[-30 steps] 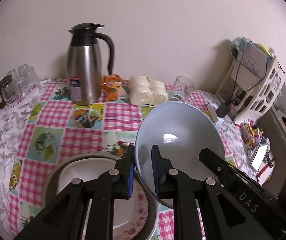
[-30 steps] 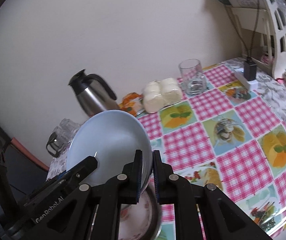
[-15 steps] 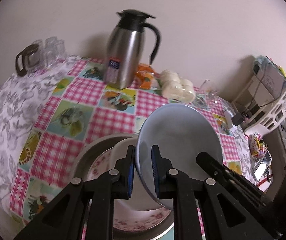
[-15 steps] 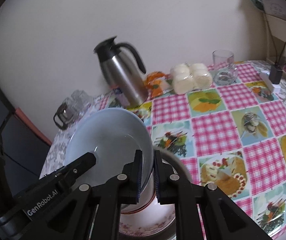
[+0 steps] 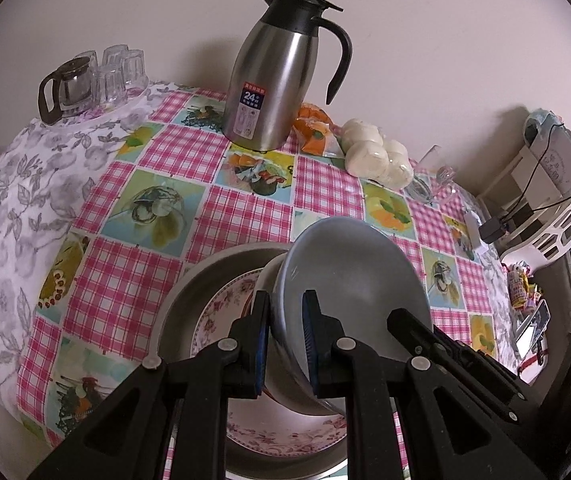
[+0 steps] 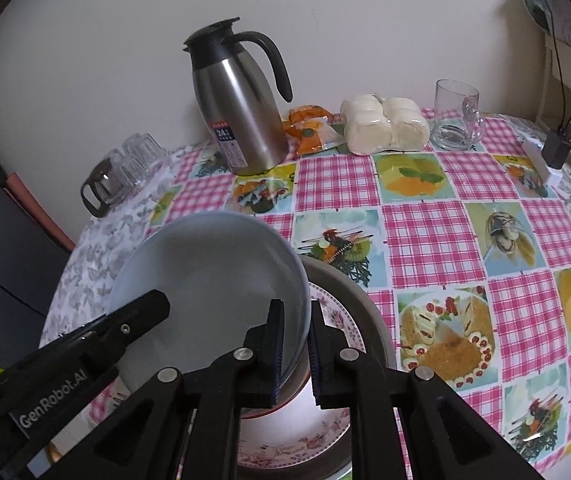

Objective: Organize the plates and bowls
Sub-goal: 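Lower the round bowl with both grippers onto the stacked bowls, then open both grippers and release the white round bowl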

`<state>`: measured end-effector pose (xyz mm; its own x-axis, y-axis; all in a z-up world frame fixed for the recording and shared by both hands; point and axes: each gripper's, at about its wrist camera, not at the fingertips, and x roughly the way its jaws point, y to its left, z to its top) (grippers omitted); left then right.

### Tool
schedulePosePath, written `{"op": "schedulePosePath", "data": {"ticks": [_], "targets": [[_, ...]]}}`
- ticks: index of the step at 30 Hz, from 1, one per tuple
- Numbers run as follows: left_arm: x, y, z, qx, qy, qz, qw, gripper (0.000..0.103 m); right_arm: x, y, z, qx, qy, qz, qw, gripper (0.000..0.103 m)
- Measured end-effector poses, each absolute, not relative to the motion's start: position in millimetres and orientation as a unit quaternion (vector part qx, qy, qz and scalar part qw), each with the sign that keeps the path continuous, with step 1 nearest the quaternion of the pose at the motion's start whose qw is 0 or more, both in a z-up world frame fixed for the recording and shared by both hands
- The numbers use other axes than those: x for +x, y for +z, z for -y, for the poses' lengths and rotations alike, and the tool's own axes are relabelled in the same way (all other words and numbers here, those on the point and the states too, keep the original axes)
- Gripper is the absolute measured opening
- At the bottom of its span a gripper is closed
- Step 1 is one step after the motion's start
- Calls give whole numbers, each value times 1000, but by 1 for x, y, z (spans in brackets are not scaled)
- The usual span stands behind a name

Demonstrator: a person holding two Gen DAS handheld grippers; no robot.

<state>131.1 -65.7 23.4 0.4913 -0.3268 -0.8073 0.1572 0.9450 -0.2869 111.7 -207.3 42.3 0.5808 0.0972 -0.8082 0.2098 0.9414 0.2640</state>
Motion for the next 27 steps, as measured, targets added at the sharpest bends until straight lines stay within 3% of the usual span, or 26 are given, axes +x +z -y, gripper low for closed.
{"op": "schedulePosePath", "data": {"ticks": [12, 16, 18, 19, 22, 24, 27], "targets": [[129, 26, 62, -83, -130, -478, 864, 15, 109, 49, 205, 153, -34, -448, 880, 14], [124, 30, 61, -83, -134, -472, 867, 20, 105, 51, 207, 152, -39, -446, 881, 14], [120, 32, 59, -84, -135, -468, 869, 39, 102, 52, 208, 155, -41, -444, 882, 26], [118, 33, 58, -83, -133, -465, 871, 44, 100, 53, 208, 156, -43, -442, 882, 30], [111, 39, 53, -84, -134, -453, 877, 49, 94, 55, 208, 156, -48, -437, 884, 39], [105, 42, 50, -83, -130, -446, 881, 63, 89, 57, 208, 158, -49, -434, 885, 49], [97, 44, 43, -79, -114, -441, 887, 70, 80, 60, 207, 157, -53, -428, 888, 63]]}}
